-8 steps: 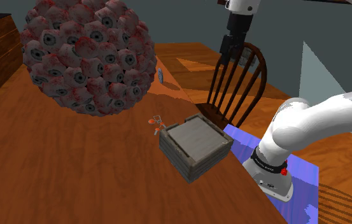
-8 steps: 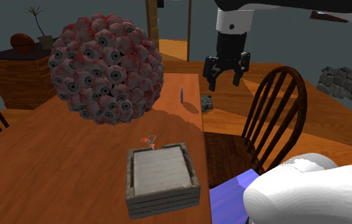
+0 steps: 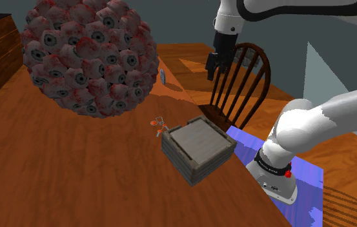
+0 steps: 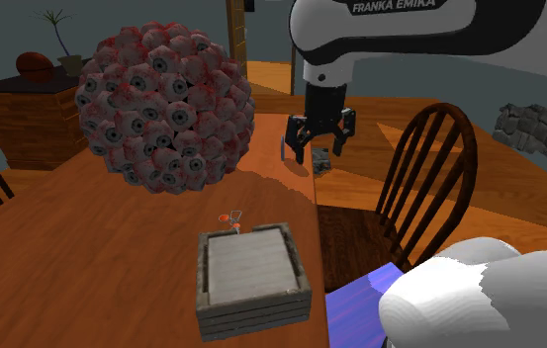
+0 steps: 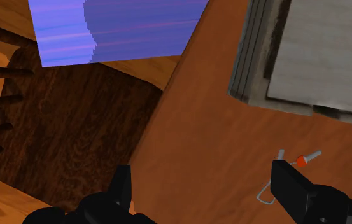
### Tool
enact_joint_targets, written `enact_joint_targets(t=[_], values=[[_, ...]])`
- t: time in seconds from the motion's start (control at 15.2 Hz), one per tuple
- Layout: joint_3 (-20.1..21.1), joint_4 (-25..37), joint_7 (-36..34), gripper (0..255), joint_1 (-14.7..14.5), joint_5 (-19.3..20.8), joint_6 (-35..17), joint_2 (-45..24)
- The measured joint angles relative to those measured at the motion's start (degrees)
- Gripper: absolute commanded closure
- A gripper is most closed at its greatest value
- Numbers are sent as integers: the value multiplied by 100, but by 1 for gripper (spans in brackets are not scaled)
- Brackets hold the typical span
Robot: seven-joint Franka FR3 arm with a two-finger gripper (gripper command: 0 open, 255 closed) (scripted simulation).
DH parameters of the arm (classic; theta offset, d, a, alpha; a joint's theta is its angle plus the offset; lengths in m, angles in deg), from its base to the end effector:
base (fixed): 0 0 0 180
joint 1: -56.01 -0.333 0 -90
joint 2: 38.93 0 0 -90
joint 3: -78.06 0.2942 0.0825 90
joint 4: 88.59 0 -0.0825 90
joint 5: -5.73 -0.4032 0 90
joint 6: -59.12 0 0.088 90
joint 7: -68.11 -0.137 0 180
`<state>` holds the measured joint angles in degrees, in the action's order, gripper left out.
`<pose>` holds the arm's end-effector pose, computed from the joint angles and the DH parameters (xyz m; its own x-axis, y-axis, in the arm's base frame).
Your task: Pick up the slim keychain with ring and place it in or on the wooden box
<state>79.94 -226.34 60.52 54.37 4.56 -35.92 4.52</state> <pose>0.3548 0.0255 0.5193 0.9966 -0.0814 0.0128 -0.0815 -0.9967 0.0005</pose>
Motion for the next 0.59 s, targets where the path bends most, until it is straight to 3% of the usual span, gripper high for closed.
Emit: enact_joint_targets(t=[0.59], values=[[678, -517, -863, 0, -157, -411, -1741, -1057]])
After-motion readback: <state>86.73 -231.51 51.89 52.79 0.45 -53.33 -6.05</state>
